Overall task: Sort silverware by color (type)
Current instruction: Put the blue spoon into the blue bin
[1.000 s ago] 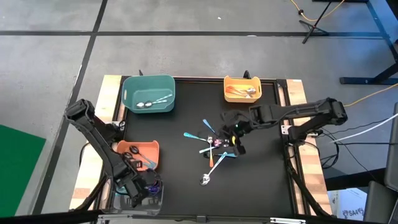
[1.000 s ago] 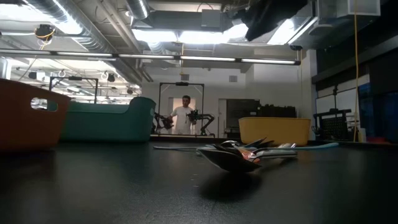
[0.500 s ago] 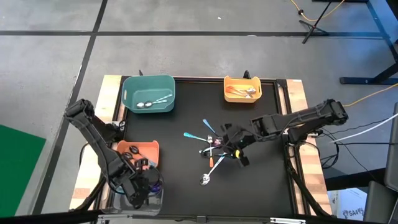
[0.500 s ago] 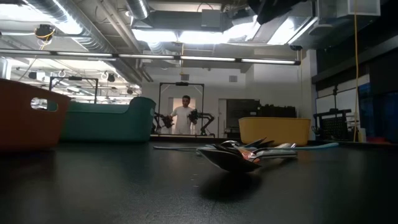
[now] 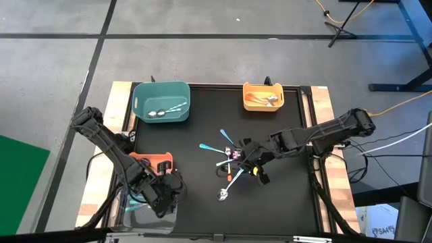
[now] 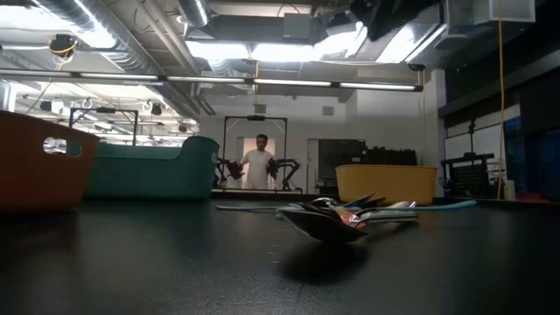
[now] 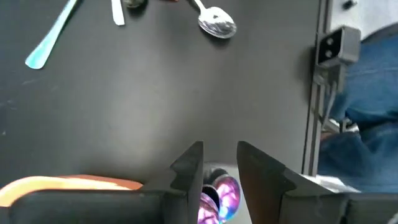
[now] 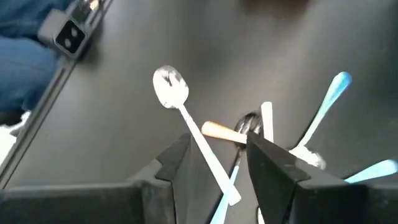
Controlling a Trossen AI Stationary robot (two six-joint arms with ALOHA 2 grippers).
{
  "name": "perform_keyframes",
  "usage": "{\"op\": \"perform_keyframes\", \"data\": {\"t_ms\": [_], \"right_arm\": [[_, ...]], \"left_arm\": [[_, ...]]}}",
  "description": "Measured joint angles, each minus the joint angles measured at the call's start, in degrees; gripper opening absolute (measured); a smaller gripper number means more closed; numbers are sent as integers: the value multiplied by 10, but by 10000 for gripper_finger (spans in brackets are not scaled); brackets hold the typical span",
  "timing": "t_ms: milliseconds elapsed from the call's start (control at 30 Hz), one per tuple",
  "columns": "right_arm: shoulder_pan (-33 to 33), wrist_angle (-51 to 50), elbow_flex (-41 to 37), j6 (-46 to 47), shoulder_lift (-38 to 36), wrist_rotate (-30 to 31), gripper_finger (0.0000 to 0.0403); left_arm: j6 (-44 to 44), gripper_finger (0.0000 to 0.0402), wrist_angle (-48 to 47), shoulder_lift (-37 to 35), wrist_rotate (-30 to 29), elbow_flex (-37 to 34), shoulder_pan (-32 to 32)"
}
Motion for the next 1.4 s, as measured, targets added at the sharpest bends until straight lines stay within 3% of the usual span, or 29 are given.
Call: {"op": "perform_keyframes", "data": {"t_ms": [467, 833, 1400], "right_arm": [[5, -3, 0, -35, 122, -15, 138], [30, 0, 0, -78, 202, 63, 138], [30, 32, 0, -110, 234, 74, 138]], "left_arm": [[0, 92, 0, 0, 0, 0, 7], [-1, 92, 13, 0, -12, 0, 7], [-1, 92, 15, 0, -14, 0, 7]]}}
